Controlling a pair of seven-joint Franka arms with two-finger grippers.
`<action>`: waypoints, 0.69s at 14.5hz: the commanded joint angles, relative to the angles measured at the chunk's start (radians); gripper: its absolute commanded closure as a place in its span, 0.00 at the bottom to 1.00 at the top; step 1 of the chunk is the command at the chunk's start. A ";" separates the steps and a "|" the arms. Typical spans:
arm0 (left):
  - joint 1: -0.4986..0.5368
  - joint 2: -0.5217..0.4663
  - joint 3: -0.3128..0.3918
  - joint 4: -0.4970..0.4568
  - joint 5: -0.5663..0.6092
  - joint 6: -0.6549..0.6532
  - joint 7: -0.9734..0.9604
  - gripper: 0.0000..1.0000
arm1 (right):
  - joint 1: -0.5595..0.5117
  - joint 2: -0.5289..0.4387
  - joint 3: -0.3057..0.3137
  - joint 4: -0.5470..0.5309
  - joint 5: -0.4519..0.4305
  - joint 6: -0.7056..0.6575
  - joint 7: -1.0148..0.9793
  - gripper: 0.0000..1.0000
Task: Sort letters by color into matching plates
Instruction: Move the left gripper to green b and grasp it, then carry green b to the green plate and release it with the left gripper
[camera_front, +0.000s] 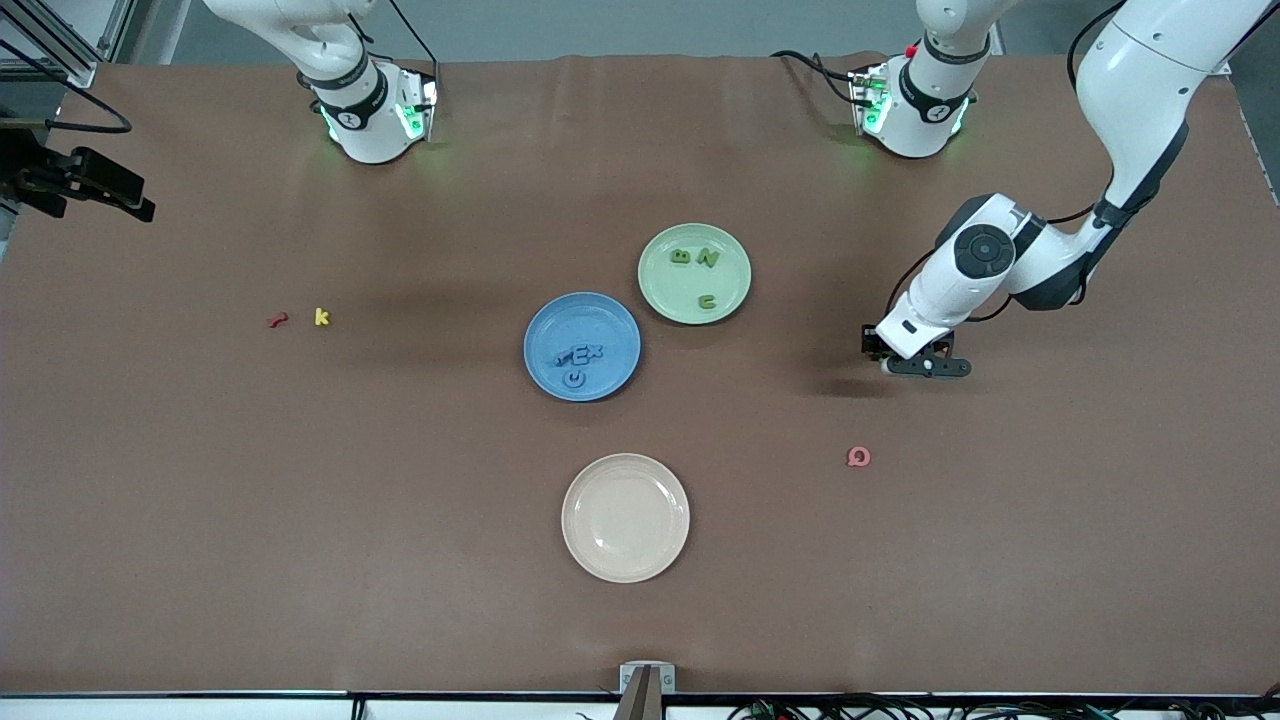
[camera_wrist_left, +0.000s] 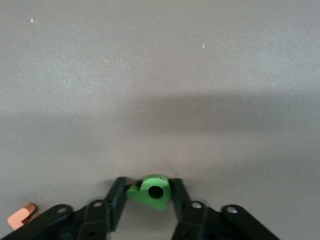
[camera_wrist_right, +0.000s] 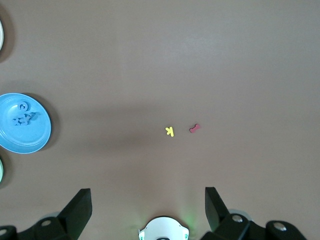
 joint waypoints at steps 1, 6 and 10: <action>0.009 0.008 -0.002 -0.002 0.028 0.009 -0.024 0.74 | -0.002 -0.044 -0.003 -0.037 0.024 0.026 0.014 0.00; 0.006 -0.018 -0.011 0.007 0.025 -0.001 -0.041 0.75 | -0.002 -0.053 -0.003 -0.037 0.024 0.038 0.014 0.00; 0.007 -0.051 -0.118 0.027 -0.036 -0.087 -0.100 0.75 | -0.002 -0.060 -0.003 -0.043 0.024 0.064 0.014 0.00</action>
